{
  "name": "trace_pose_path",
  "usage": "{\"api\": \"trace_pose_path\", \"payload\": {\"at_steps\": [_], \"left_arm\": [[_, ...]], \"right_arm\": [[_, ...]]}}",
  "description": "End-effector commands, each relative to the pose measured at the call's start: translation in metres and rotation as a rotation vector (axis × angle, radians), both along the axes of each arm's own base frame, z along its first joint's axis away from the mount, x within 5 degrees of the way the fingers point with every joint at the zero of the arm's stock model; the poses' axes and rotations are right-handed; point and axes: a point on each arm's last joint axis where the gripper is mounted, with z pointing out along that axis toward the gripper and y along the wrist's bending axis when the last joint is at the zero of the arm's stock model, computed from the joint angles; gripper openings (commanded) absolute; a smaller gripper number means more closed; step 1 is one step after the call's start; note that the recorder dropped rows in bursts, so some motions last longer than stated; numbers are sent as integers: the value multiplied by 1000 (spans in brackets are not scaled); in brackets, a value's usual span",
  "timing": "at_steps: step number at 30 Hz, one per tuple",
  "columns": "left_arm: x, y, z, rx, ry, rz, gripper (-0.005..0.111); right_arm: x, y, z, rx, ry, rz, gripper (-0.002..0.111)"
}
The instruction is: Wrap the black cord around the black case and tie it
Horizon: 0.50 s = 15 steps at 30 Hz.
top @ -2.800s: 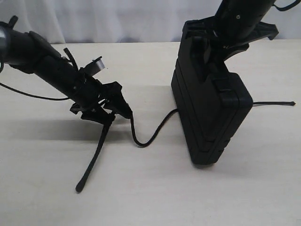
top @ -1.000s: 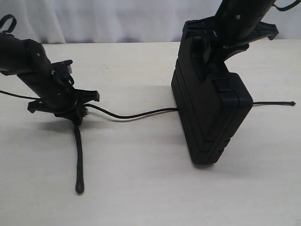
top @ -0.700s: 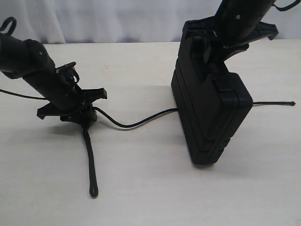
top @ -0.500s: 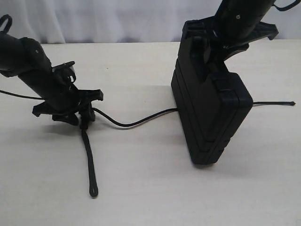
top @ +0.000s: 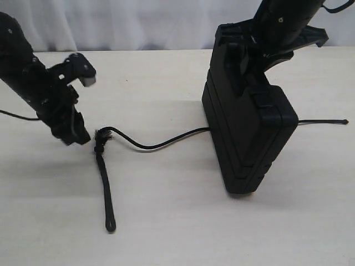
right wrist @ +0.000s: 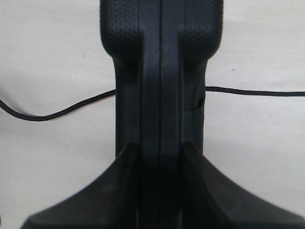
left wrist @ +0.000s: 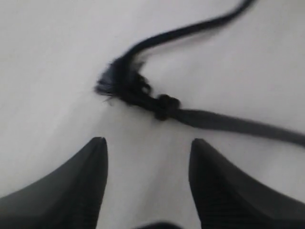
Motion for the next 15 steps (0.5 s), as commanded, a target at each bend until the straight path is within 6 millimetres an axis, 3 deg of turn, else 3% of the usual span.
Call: {"api": "trace_pose_path", "payload": {"at_steps": [1,3,5,15], "left_arm": [[-16,-19,1,75,-96,-702,49],[-15,-24,1,105,-169,-905,48],[-12,-31,-1,130,-241,-991,48],[4,-34,-34,181,-298,-1037,48]], "right_arm": [[4,0,-2,-2,-20,1,4],[4,0,-2,-2,-20,1,4],[4,0,-2,-2,-20,1,4],[4,0,-2,-2,-20,1,4]]}}
